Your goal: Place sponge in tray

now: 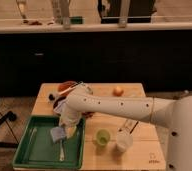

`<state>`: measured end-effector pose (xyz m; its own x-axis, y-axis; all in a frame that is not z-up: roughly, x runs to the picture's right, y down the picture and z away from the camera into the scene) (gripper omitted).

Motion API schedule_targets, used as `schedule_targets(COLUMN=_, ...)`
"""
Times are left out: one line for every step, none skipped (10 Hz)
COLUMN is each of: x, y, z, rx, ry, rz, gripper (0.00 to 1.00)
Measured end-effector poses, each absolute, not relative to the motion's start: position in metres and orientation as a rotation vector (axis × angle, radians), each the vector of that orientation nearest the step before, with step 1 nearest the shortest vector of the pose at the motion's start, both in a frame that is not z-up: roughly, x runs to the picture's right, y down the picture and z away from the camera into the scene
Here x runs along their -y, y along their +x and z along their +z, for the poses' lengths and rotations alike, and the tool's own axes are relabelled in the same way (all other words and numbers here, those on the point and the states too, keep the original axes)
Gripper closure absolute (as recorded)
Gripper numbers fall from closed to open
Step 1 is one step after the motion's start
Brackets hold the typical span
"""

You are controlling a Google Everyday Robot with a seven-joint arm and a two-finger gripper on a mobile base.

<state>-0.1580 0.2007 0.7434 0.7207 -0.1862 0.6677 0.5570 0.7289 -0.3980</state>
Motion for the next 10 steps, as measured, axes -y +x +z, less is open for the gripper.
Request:
schedule_targets(x=-0.202, y=-0.158, z=0.745, rx=0.646, ry=-0.632, rz=-0.434, gripper=1.0)
schedule_targets(x=-0.203, y=-0.158, z=0.747, rx=0.647, ry=-0.637, rz=-0.43, gripper=1.0)
schedule_targets(x=-0.205, y=-0.158, z=0.749, rx=0.648, ry=-0.644, rz=-0.426, gripper=1.0)
schedule_targets(x=-0.207, y=-0.157, z=0.751, rx=0.648, ry=-0.652, rz=-0.421, gripper=1.0)
schedule_targets(x=-0.208, y=-0.157, z=0.753, rx=0.647, ry=-0.659, rz=-0.418, gripper=1.0)
schedule_targets(x=-0.21, y=-0.157, z=0.755, rx=0.648, ry=-0.67, rz=-0.417, gripper=1.0)
schedule_targets(x=-0.212, y=-0.159, z=0.756, rx=0.651, ry=-0.675, rz=-0.416, gripper=1.0)
schedule_targets(x=-0.213, y=-0.158, z=0.758, rx=0.653, ry=-0.684, rz=-0.408, gripper=1.0)
schedule_targets(x=-0.214, y=-0.157, z=0.76, rx=0.656, ry=-0.692, rz=-0.399, gripper=0.99)
schedule_targets(x=-0.215, y=-0.156, z=0.761, rx=0.659, ry=-0.701, rz=-0.392, gripper=0.93)
